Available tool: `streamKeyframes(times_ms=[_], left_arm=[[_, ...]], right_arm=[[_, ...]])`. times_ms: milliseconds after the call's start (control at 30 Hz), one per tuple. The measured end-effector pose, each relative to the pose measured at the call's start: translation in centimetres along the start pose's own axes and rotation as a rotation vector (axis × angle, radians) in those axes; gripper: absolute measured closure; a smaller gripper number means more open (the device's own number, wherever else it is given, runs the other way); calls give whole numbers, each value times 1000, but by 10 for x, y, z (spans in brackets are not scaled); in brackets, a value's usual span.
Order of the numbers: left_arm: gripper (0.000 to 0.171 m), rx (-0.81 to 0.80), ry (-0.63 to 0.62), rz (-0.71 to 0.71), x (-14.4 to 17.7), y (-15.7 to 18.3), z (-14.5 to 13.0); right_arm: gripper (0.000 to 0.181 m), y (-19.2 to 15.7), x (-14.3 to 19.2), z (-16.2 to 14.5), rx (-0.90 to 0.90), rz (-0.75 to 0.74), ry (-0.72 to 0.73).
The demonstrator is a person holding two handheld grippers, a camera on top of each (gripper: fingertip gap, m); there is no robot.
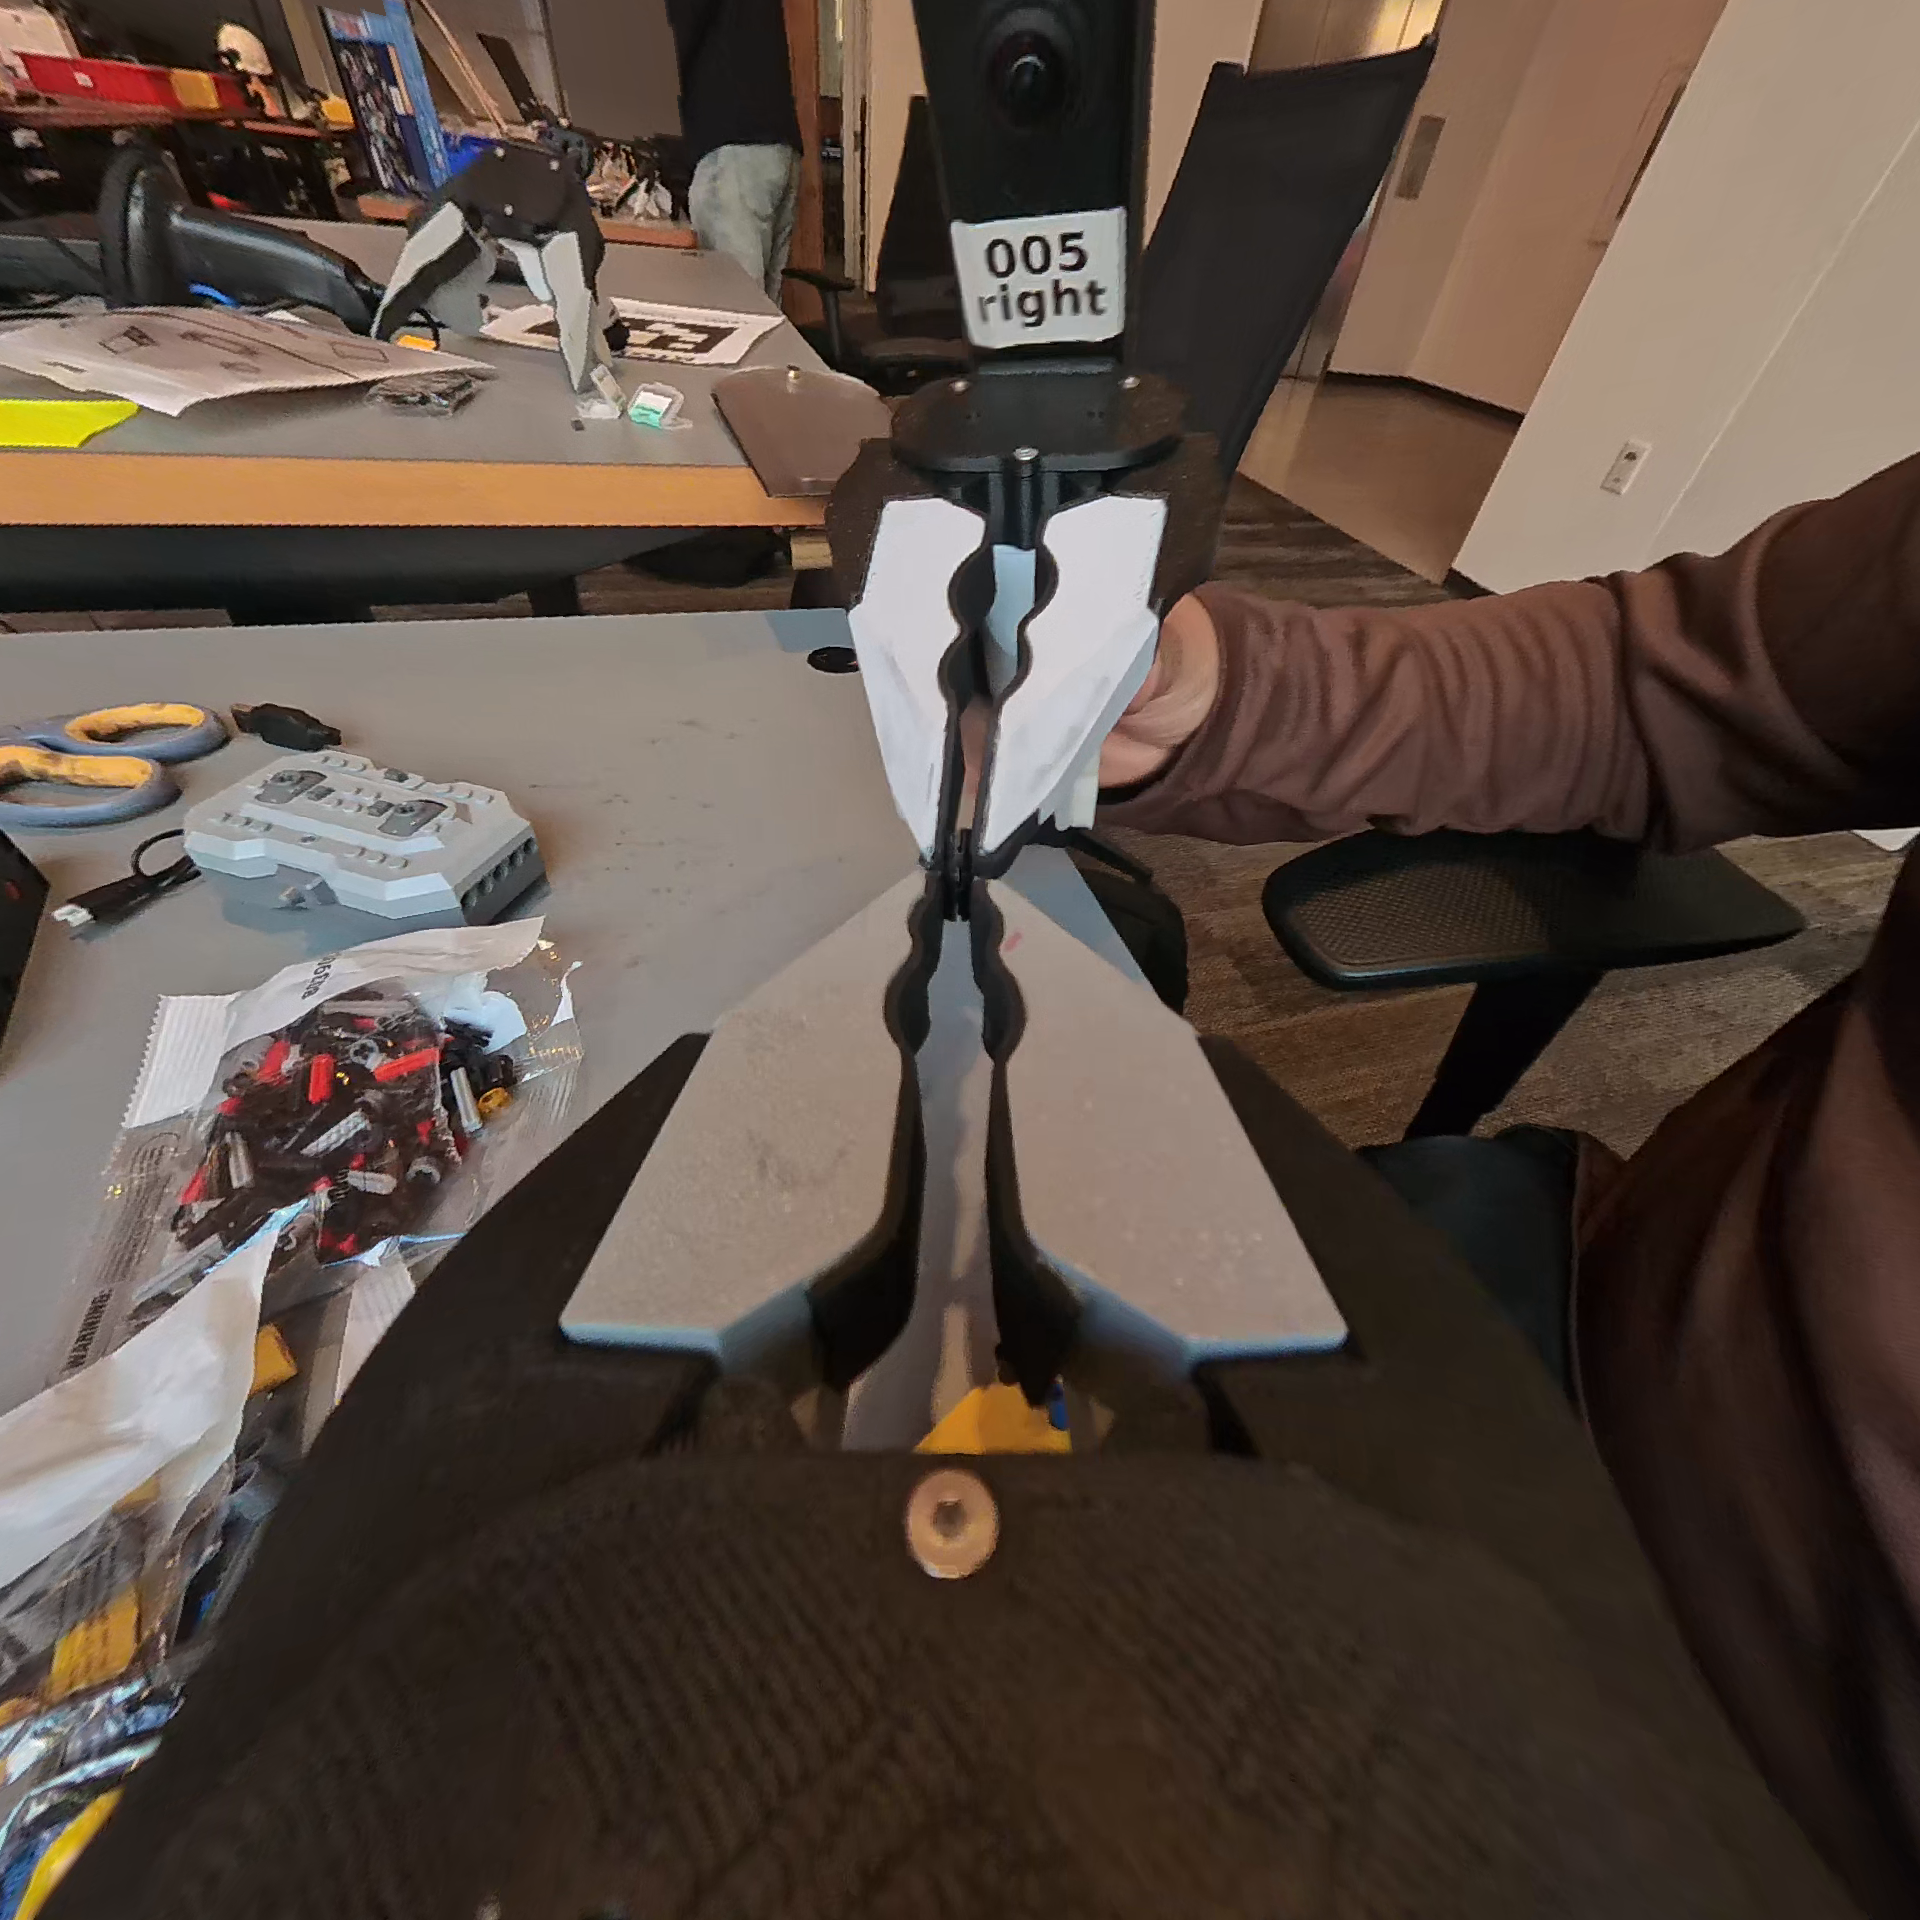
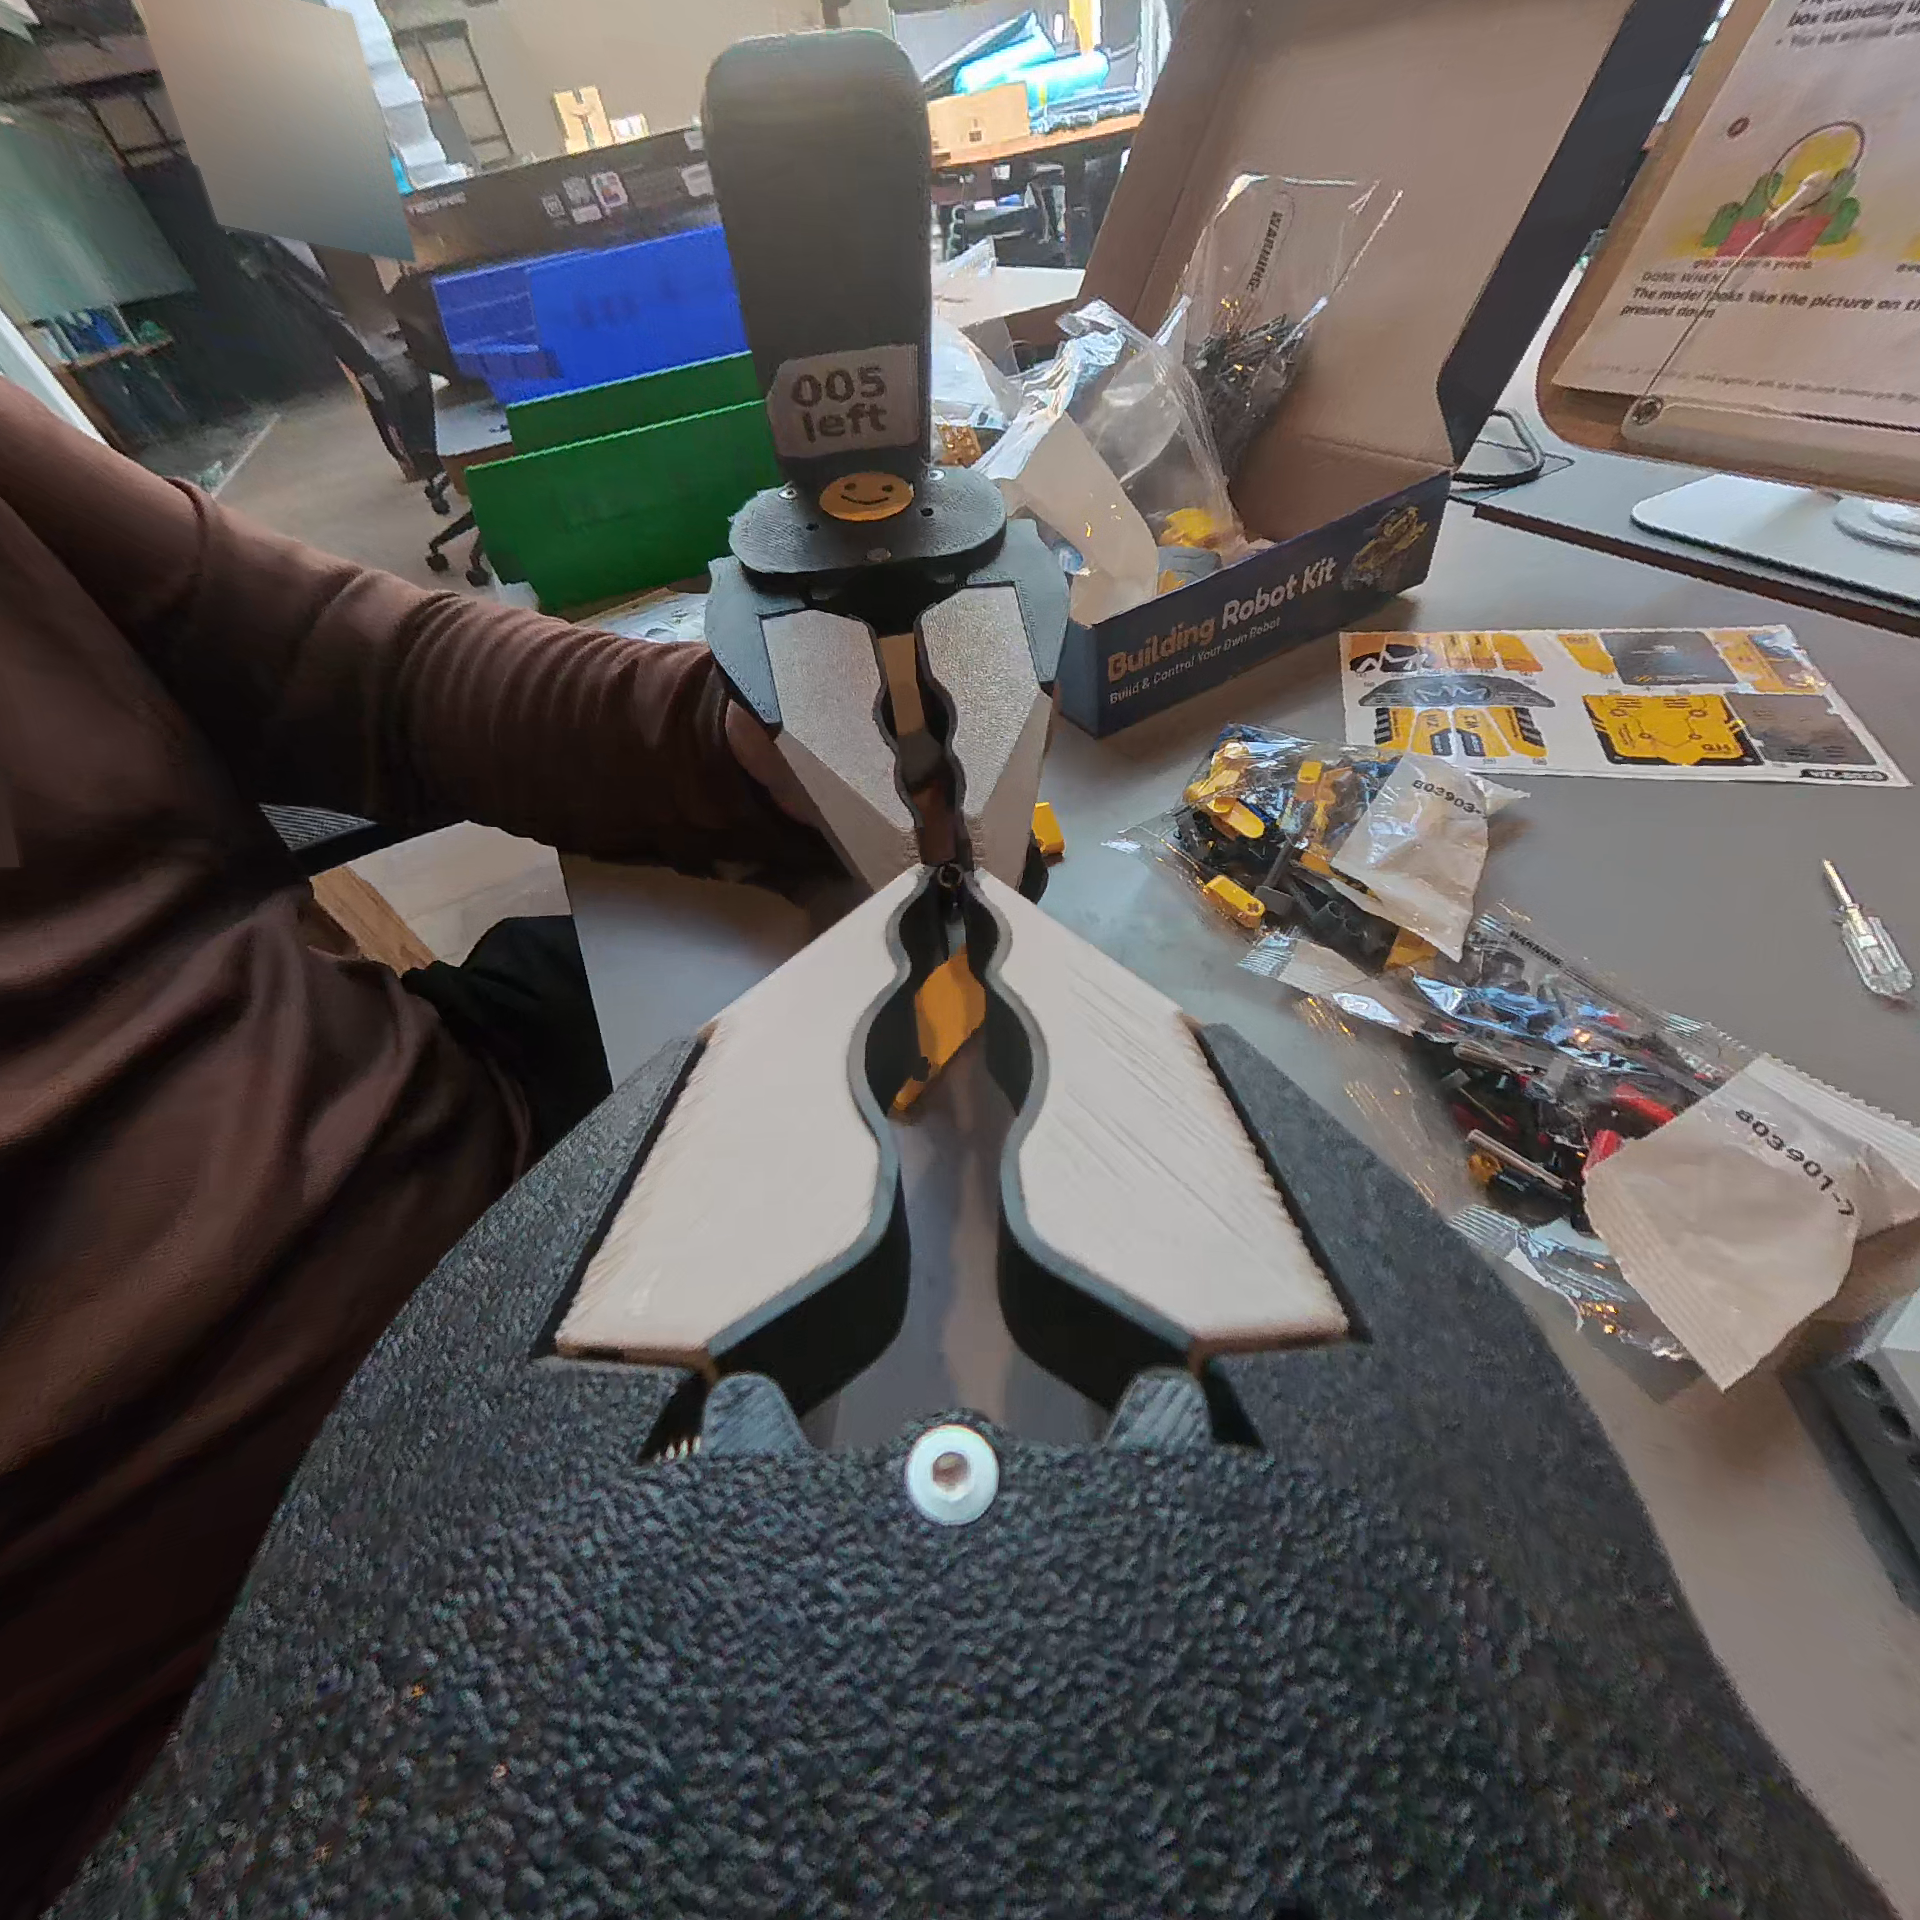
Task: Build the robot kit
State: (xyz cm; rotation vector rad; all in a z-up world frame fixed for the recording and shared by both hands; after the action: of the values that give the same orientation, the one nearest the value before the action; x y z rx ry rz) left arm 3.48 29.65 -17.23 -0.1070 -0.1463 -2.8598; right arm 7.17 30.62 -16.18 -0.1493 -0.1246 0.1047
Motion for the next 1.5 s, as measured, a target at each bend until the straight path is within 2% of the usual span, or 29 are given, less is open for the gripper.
streamKeyframes(times_ms=[133, 200, 267, 367, 600, 700, 967, 1167, 1500], left_arm=[[169, -30, -24, 59, 0, -6, -1], [163, -57, -64, 82, 0, -7, -4], [148, -59, -144, 97, 1, -10, -11], [140, -14, -325, 140, 7, -19, -31], [143, -16, -579, 182, 16, -27, -68], [144, -55, -646, 203, 19, -31, -79], [146, -85, -707, 200, 16, -30, -91], [166, -101, -718, 169, 12, -24, -93], [166, -128, -718, 177, 11, -25, -93]], right_arm=[[177, 6, -1, -1, -38, -46, -10], [178, 9, -1, 0, -50, -70, -5], [177, 14, 0, -1, -61, -110, -21], [177, 19, 2, -11, -97, -137, -88], [177, 39, 1, -48, -110, -223, -265], [177, 37, -4, -61, -97, -203, -322], [177, 36, -15, -76, -60, -215, -430], [177, 36, -21, -82, -79, -196, -434], [177, 35, -22, -87, -83, -182, -446]])
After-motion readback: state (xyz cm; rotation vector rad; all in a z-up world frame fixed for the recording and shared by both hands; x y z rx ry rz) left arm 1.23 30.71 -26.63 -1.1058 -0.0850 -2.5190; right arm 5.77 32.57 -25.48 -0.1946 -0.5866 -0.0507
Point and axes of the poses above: each gripper's, where its closed fingertips meet, x back along the fingers, z out of its top, y = z × x across the jaws, the point moved 3 cm from there along x, back along the fingers, and after that the axes turned 6 degrees about y, right-handed, at the moved point
